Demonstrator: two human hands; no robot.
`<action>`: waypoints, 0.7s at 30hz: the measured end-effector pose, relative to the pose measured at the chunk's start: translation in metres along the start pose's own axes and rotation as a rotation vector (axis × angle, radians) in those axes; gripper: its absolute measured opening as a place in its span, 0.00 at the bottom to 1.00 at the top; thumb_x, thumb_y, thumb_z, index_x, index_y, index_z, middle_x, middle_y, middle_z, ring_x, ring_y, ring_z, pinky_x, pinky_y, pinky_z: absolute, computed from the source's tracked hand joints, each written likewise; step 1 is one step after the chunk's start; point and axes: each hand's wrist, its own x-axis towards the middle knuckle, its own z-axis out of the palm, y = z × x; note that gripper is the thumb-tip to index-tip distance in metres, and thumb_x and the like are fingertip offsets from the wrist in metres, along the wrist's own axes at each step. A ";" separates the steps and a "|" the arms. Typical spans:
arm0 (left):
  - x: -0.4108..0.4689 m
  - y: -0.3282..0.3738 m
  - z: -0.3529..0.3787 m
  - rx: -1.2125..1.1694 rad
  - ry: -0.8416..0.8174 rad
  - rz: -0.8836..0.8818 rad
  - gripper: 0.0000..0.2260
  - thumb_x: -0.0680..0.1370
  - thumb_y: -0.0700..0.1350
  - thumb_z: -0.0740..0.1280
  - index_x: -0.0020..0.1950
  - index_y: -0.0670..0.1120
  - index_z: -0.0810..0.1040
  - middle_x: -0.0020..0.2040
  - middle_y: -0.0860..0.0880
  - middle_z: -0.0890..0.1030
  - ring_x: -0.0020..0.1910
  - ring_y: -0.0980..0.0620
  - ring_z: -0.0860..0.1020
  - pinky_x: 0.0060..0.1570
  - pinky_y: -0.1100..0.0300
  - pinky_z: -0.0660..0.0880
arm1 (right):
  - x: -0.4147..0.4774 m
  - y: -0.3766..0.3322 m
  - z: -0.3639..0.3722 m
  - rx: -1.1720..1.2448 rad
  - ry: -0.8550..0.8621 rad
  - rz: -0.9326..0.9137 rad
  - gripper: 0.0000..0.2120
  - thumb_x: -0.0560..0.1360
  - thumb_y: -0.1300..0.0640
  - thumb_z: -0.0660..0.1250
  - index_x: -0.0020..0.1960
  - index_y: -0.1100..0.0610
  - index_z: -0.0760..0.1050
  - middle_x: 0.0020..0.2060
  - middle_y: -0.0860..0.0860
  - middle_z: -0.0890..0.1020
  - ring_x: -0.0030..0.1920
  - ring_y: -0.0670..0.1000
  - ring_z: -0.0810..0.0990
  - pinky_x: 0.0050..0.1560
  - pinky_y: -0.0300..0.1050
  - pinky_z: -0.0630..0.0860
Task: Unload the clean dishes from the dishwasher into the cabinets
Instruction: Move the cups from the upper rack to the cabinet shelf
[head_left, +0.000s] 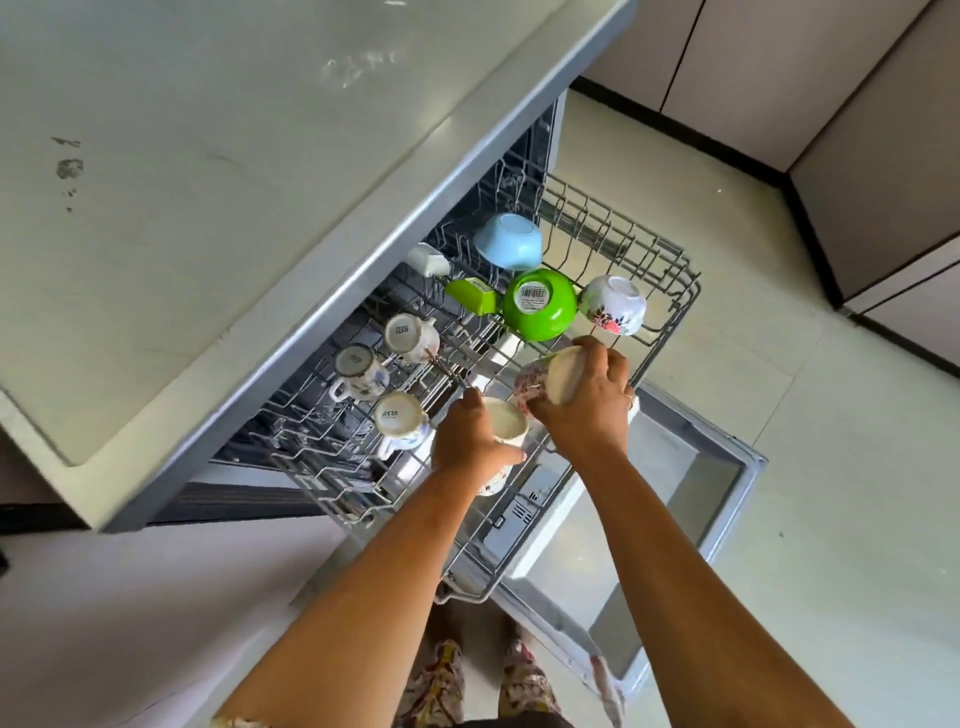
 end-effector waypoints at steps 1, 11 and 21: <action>-0.006 -0.004 -0.003 -0.052 0.019 -0.011 0.40 0.60 0.53 0.79 0.65 0.43 0.64 0.60 0.43 0.74 0.55 0.44 0.76 0.45 0.59 0.71 | -0.002 0.000 -0.001 -0.016 -0.008 -0.012 0.39 0.63 0.53 0.76 0.68 0.51 0.61 0.64 0.54 0.64 0.62 0.63 0.68 0.63 0.58 0.71; -0.083 -0.038 -0.044 -0.427 0.309 0.005 0.38 0.59 0.47 0.80 0.64 0.48 0.65 0.60 0.48 0.73 0.54 0.48 0.73 0.48 0.60 0.69 | -0.052 -0.028 -0.007 -0.142 -0.072 -0.211 0.40 0.65 0.53 0.76 0.71 0.48 0.58 0.68 0.55 0.62 0.61 0.64 0.70 0.59 0.58 0.73; -0.230 -0.090 -0.100 -0.416 0.331 0.201 0.39 0.58 0.47 0.80 0.65 0.50 0.65 0.58 0.50 0.72 0.55 0.51 0.70 0.50 0.60 0.68 | -0.192 -0.058 -0.028 -0.416 -0.098 -0.466 0.44 0.64 0.46 0.74 0.73 0.46 0.54 0.69 0.53 0.63 0.65 0.62 0.67 0.56 0.56 0.74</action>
